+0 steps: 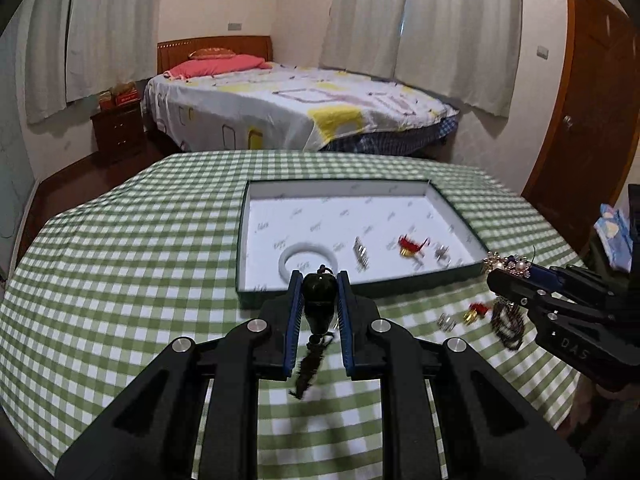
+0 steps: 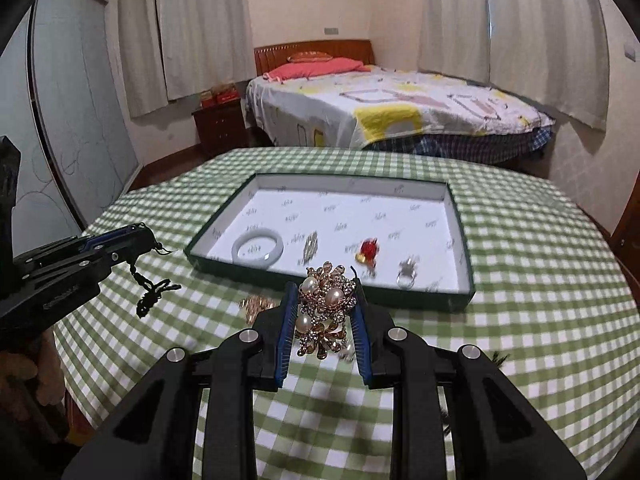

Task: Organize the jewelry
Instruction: 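Carry the black necklace with the left tool into the box while the right tool carries the pearl brooch there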

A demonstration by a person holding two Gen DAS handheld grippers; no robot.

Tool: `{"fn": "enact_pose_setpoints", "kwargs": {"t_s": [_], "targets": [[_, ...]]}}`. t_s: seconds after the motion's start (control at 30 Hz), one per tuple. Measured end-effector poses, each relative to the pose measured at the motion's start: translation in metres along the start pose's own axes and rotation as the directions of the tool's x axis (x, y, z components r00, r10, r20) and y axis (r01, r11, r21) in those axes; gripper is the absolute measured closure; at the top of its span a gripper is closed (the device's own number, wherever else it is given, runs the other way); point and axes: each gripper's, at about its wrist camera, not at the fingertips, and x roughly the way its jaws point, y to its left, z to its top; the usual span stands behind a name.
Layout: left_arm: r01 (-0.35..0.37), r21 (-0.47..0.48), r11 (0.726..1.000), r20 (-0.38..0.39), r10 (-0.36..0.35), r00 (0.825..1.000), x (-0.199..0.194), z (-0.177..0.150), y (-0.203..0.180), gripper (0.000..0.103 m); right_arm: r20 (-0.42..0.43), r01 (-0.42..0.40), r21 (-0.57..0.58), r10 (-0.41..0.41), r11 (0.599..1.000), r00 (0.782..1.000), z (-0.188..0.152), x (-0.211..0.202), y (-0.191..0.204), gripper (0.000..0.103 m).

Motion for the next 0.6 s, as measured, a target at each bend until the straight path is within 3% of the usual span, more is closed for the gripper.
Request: {"fn": "enact_pose_setpoints", "kwargs": {"t_s": [0.33, 0.6], "targets": [[0.022, -0.003, 1.0, 0.083, -0.022, 0.996, 0.016, 0.049, -0.005, 0.086, 0.088, 0.04, -0.011, -0.039, 0.999, 0.995, 0.047, 0.006, -0.022, 0.076], [0.016, 0.016, 1.0, 0.108, -0.017, 0.994, 0.062, 0.085, -0.012, 0.086, 0.128, 0.07, -0.015, -0.068, 0.997, 0.989, 0.082, 0.036, -0.045, 0.076]]}}
